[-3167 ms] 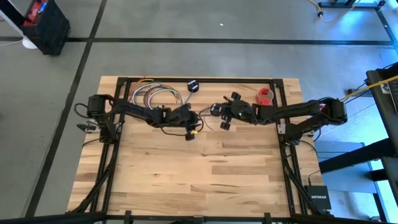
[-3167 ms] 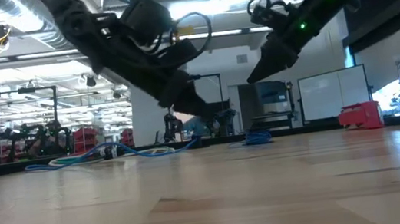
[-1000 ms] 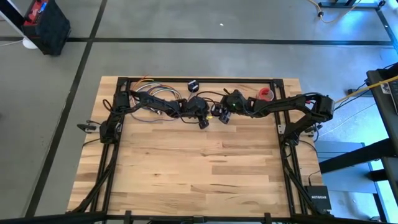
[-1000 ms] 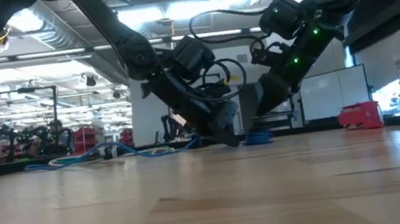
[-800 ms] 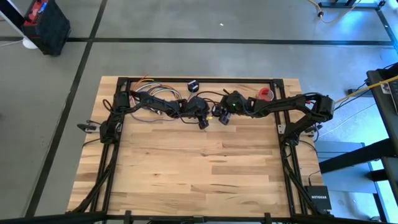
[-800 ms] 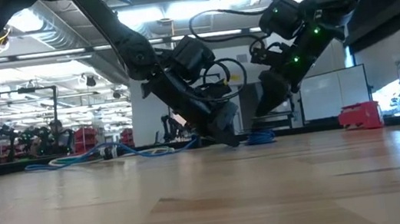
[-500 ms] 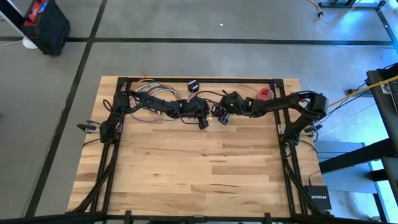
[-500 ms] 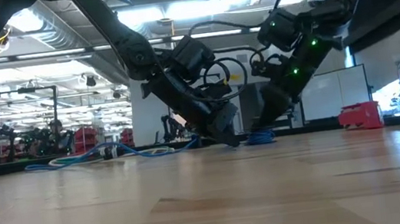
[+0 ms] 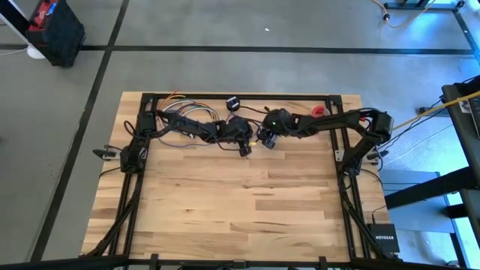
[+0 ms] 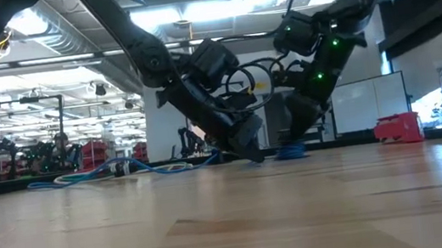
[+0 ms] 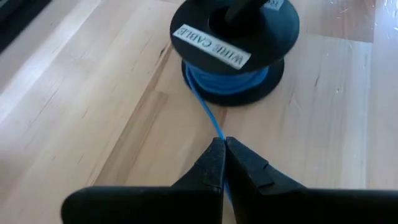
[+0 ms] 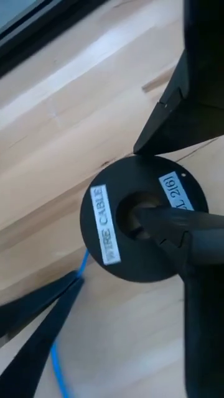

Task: Coil cords
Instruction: Uncoil the blue wire from the black spool

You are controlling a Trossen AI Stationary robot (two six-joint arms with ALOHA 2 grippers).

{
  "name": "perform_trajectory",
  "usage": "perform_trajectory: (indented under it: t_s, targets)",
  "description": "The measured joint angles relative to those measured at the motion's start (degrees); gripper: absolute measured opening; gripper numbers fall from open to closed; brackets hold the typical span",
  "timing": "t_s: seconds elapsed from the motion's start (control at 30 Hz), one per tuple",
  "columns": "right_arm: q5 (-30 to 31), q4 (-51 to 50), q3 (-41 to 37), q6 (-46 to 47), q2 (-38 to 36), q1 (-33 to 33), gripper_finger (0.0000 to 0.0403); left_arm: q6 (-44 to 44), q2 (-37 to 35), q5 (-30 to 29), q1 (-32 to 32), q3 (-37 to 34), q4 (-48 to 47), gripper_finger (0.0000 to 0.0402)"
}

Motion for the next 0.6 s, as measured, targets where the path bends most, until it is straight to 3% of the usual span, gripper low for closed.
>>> perform_trajectory:
  t_s: [0.33, 0.6]
  targets:
    - [0.46, -13.04, 4.95, 0.14, 0.20, 0.04, 0.0152, -0.82, -2.37, -0.56, -3.32, 0.02, -7.68, 0.0000]
    - [-0.64, -18.00, 5.30, 1.69, 0.15, 0.13, 0.0152, -2.44, -3.36, -0.83, -6.82, 0.04, -14.34, 0.0000]
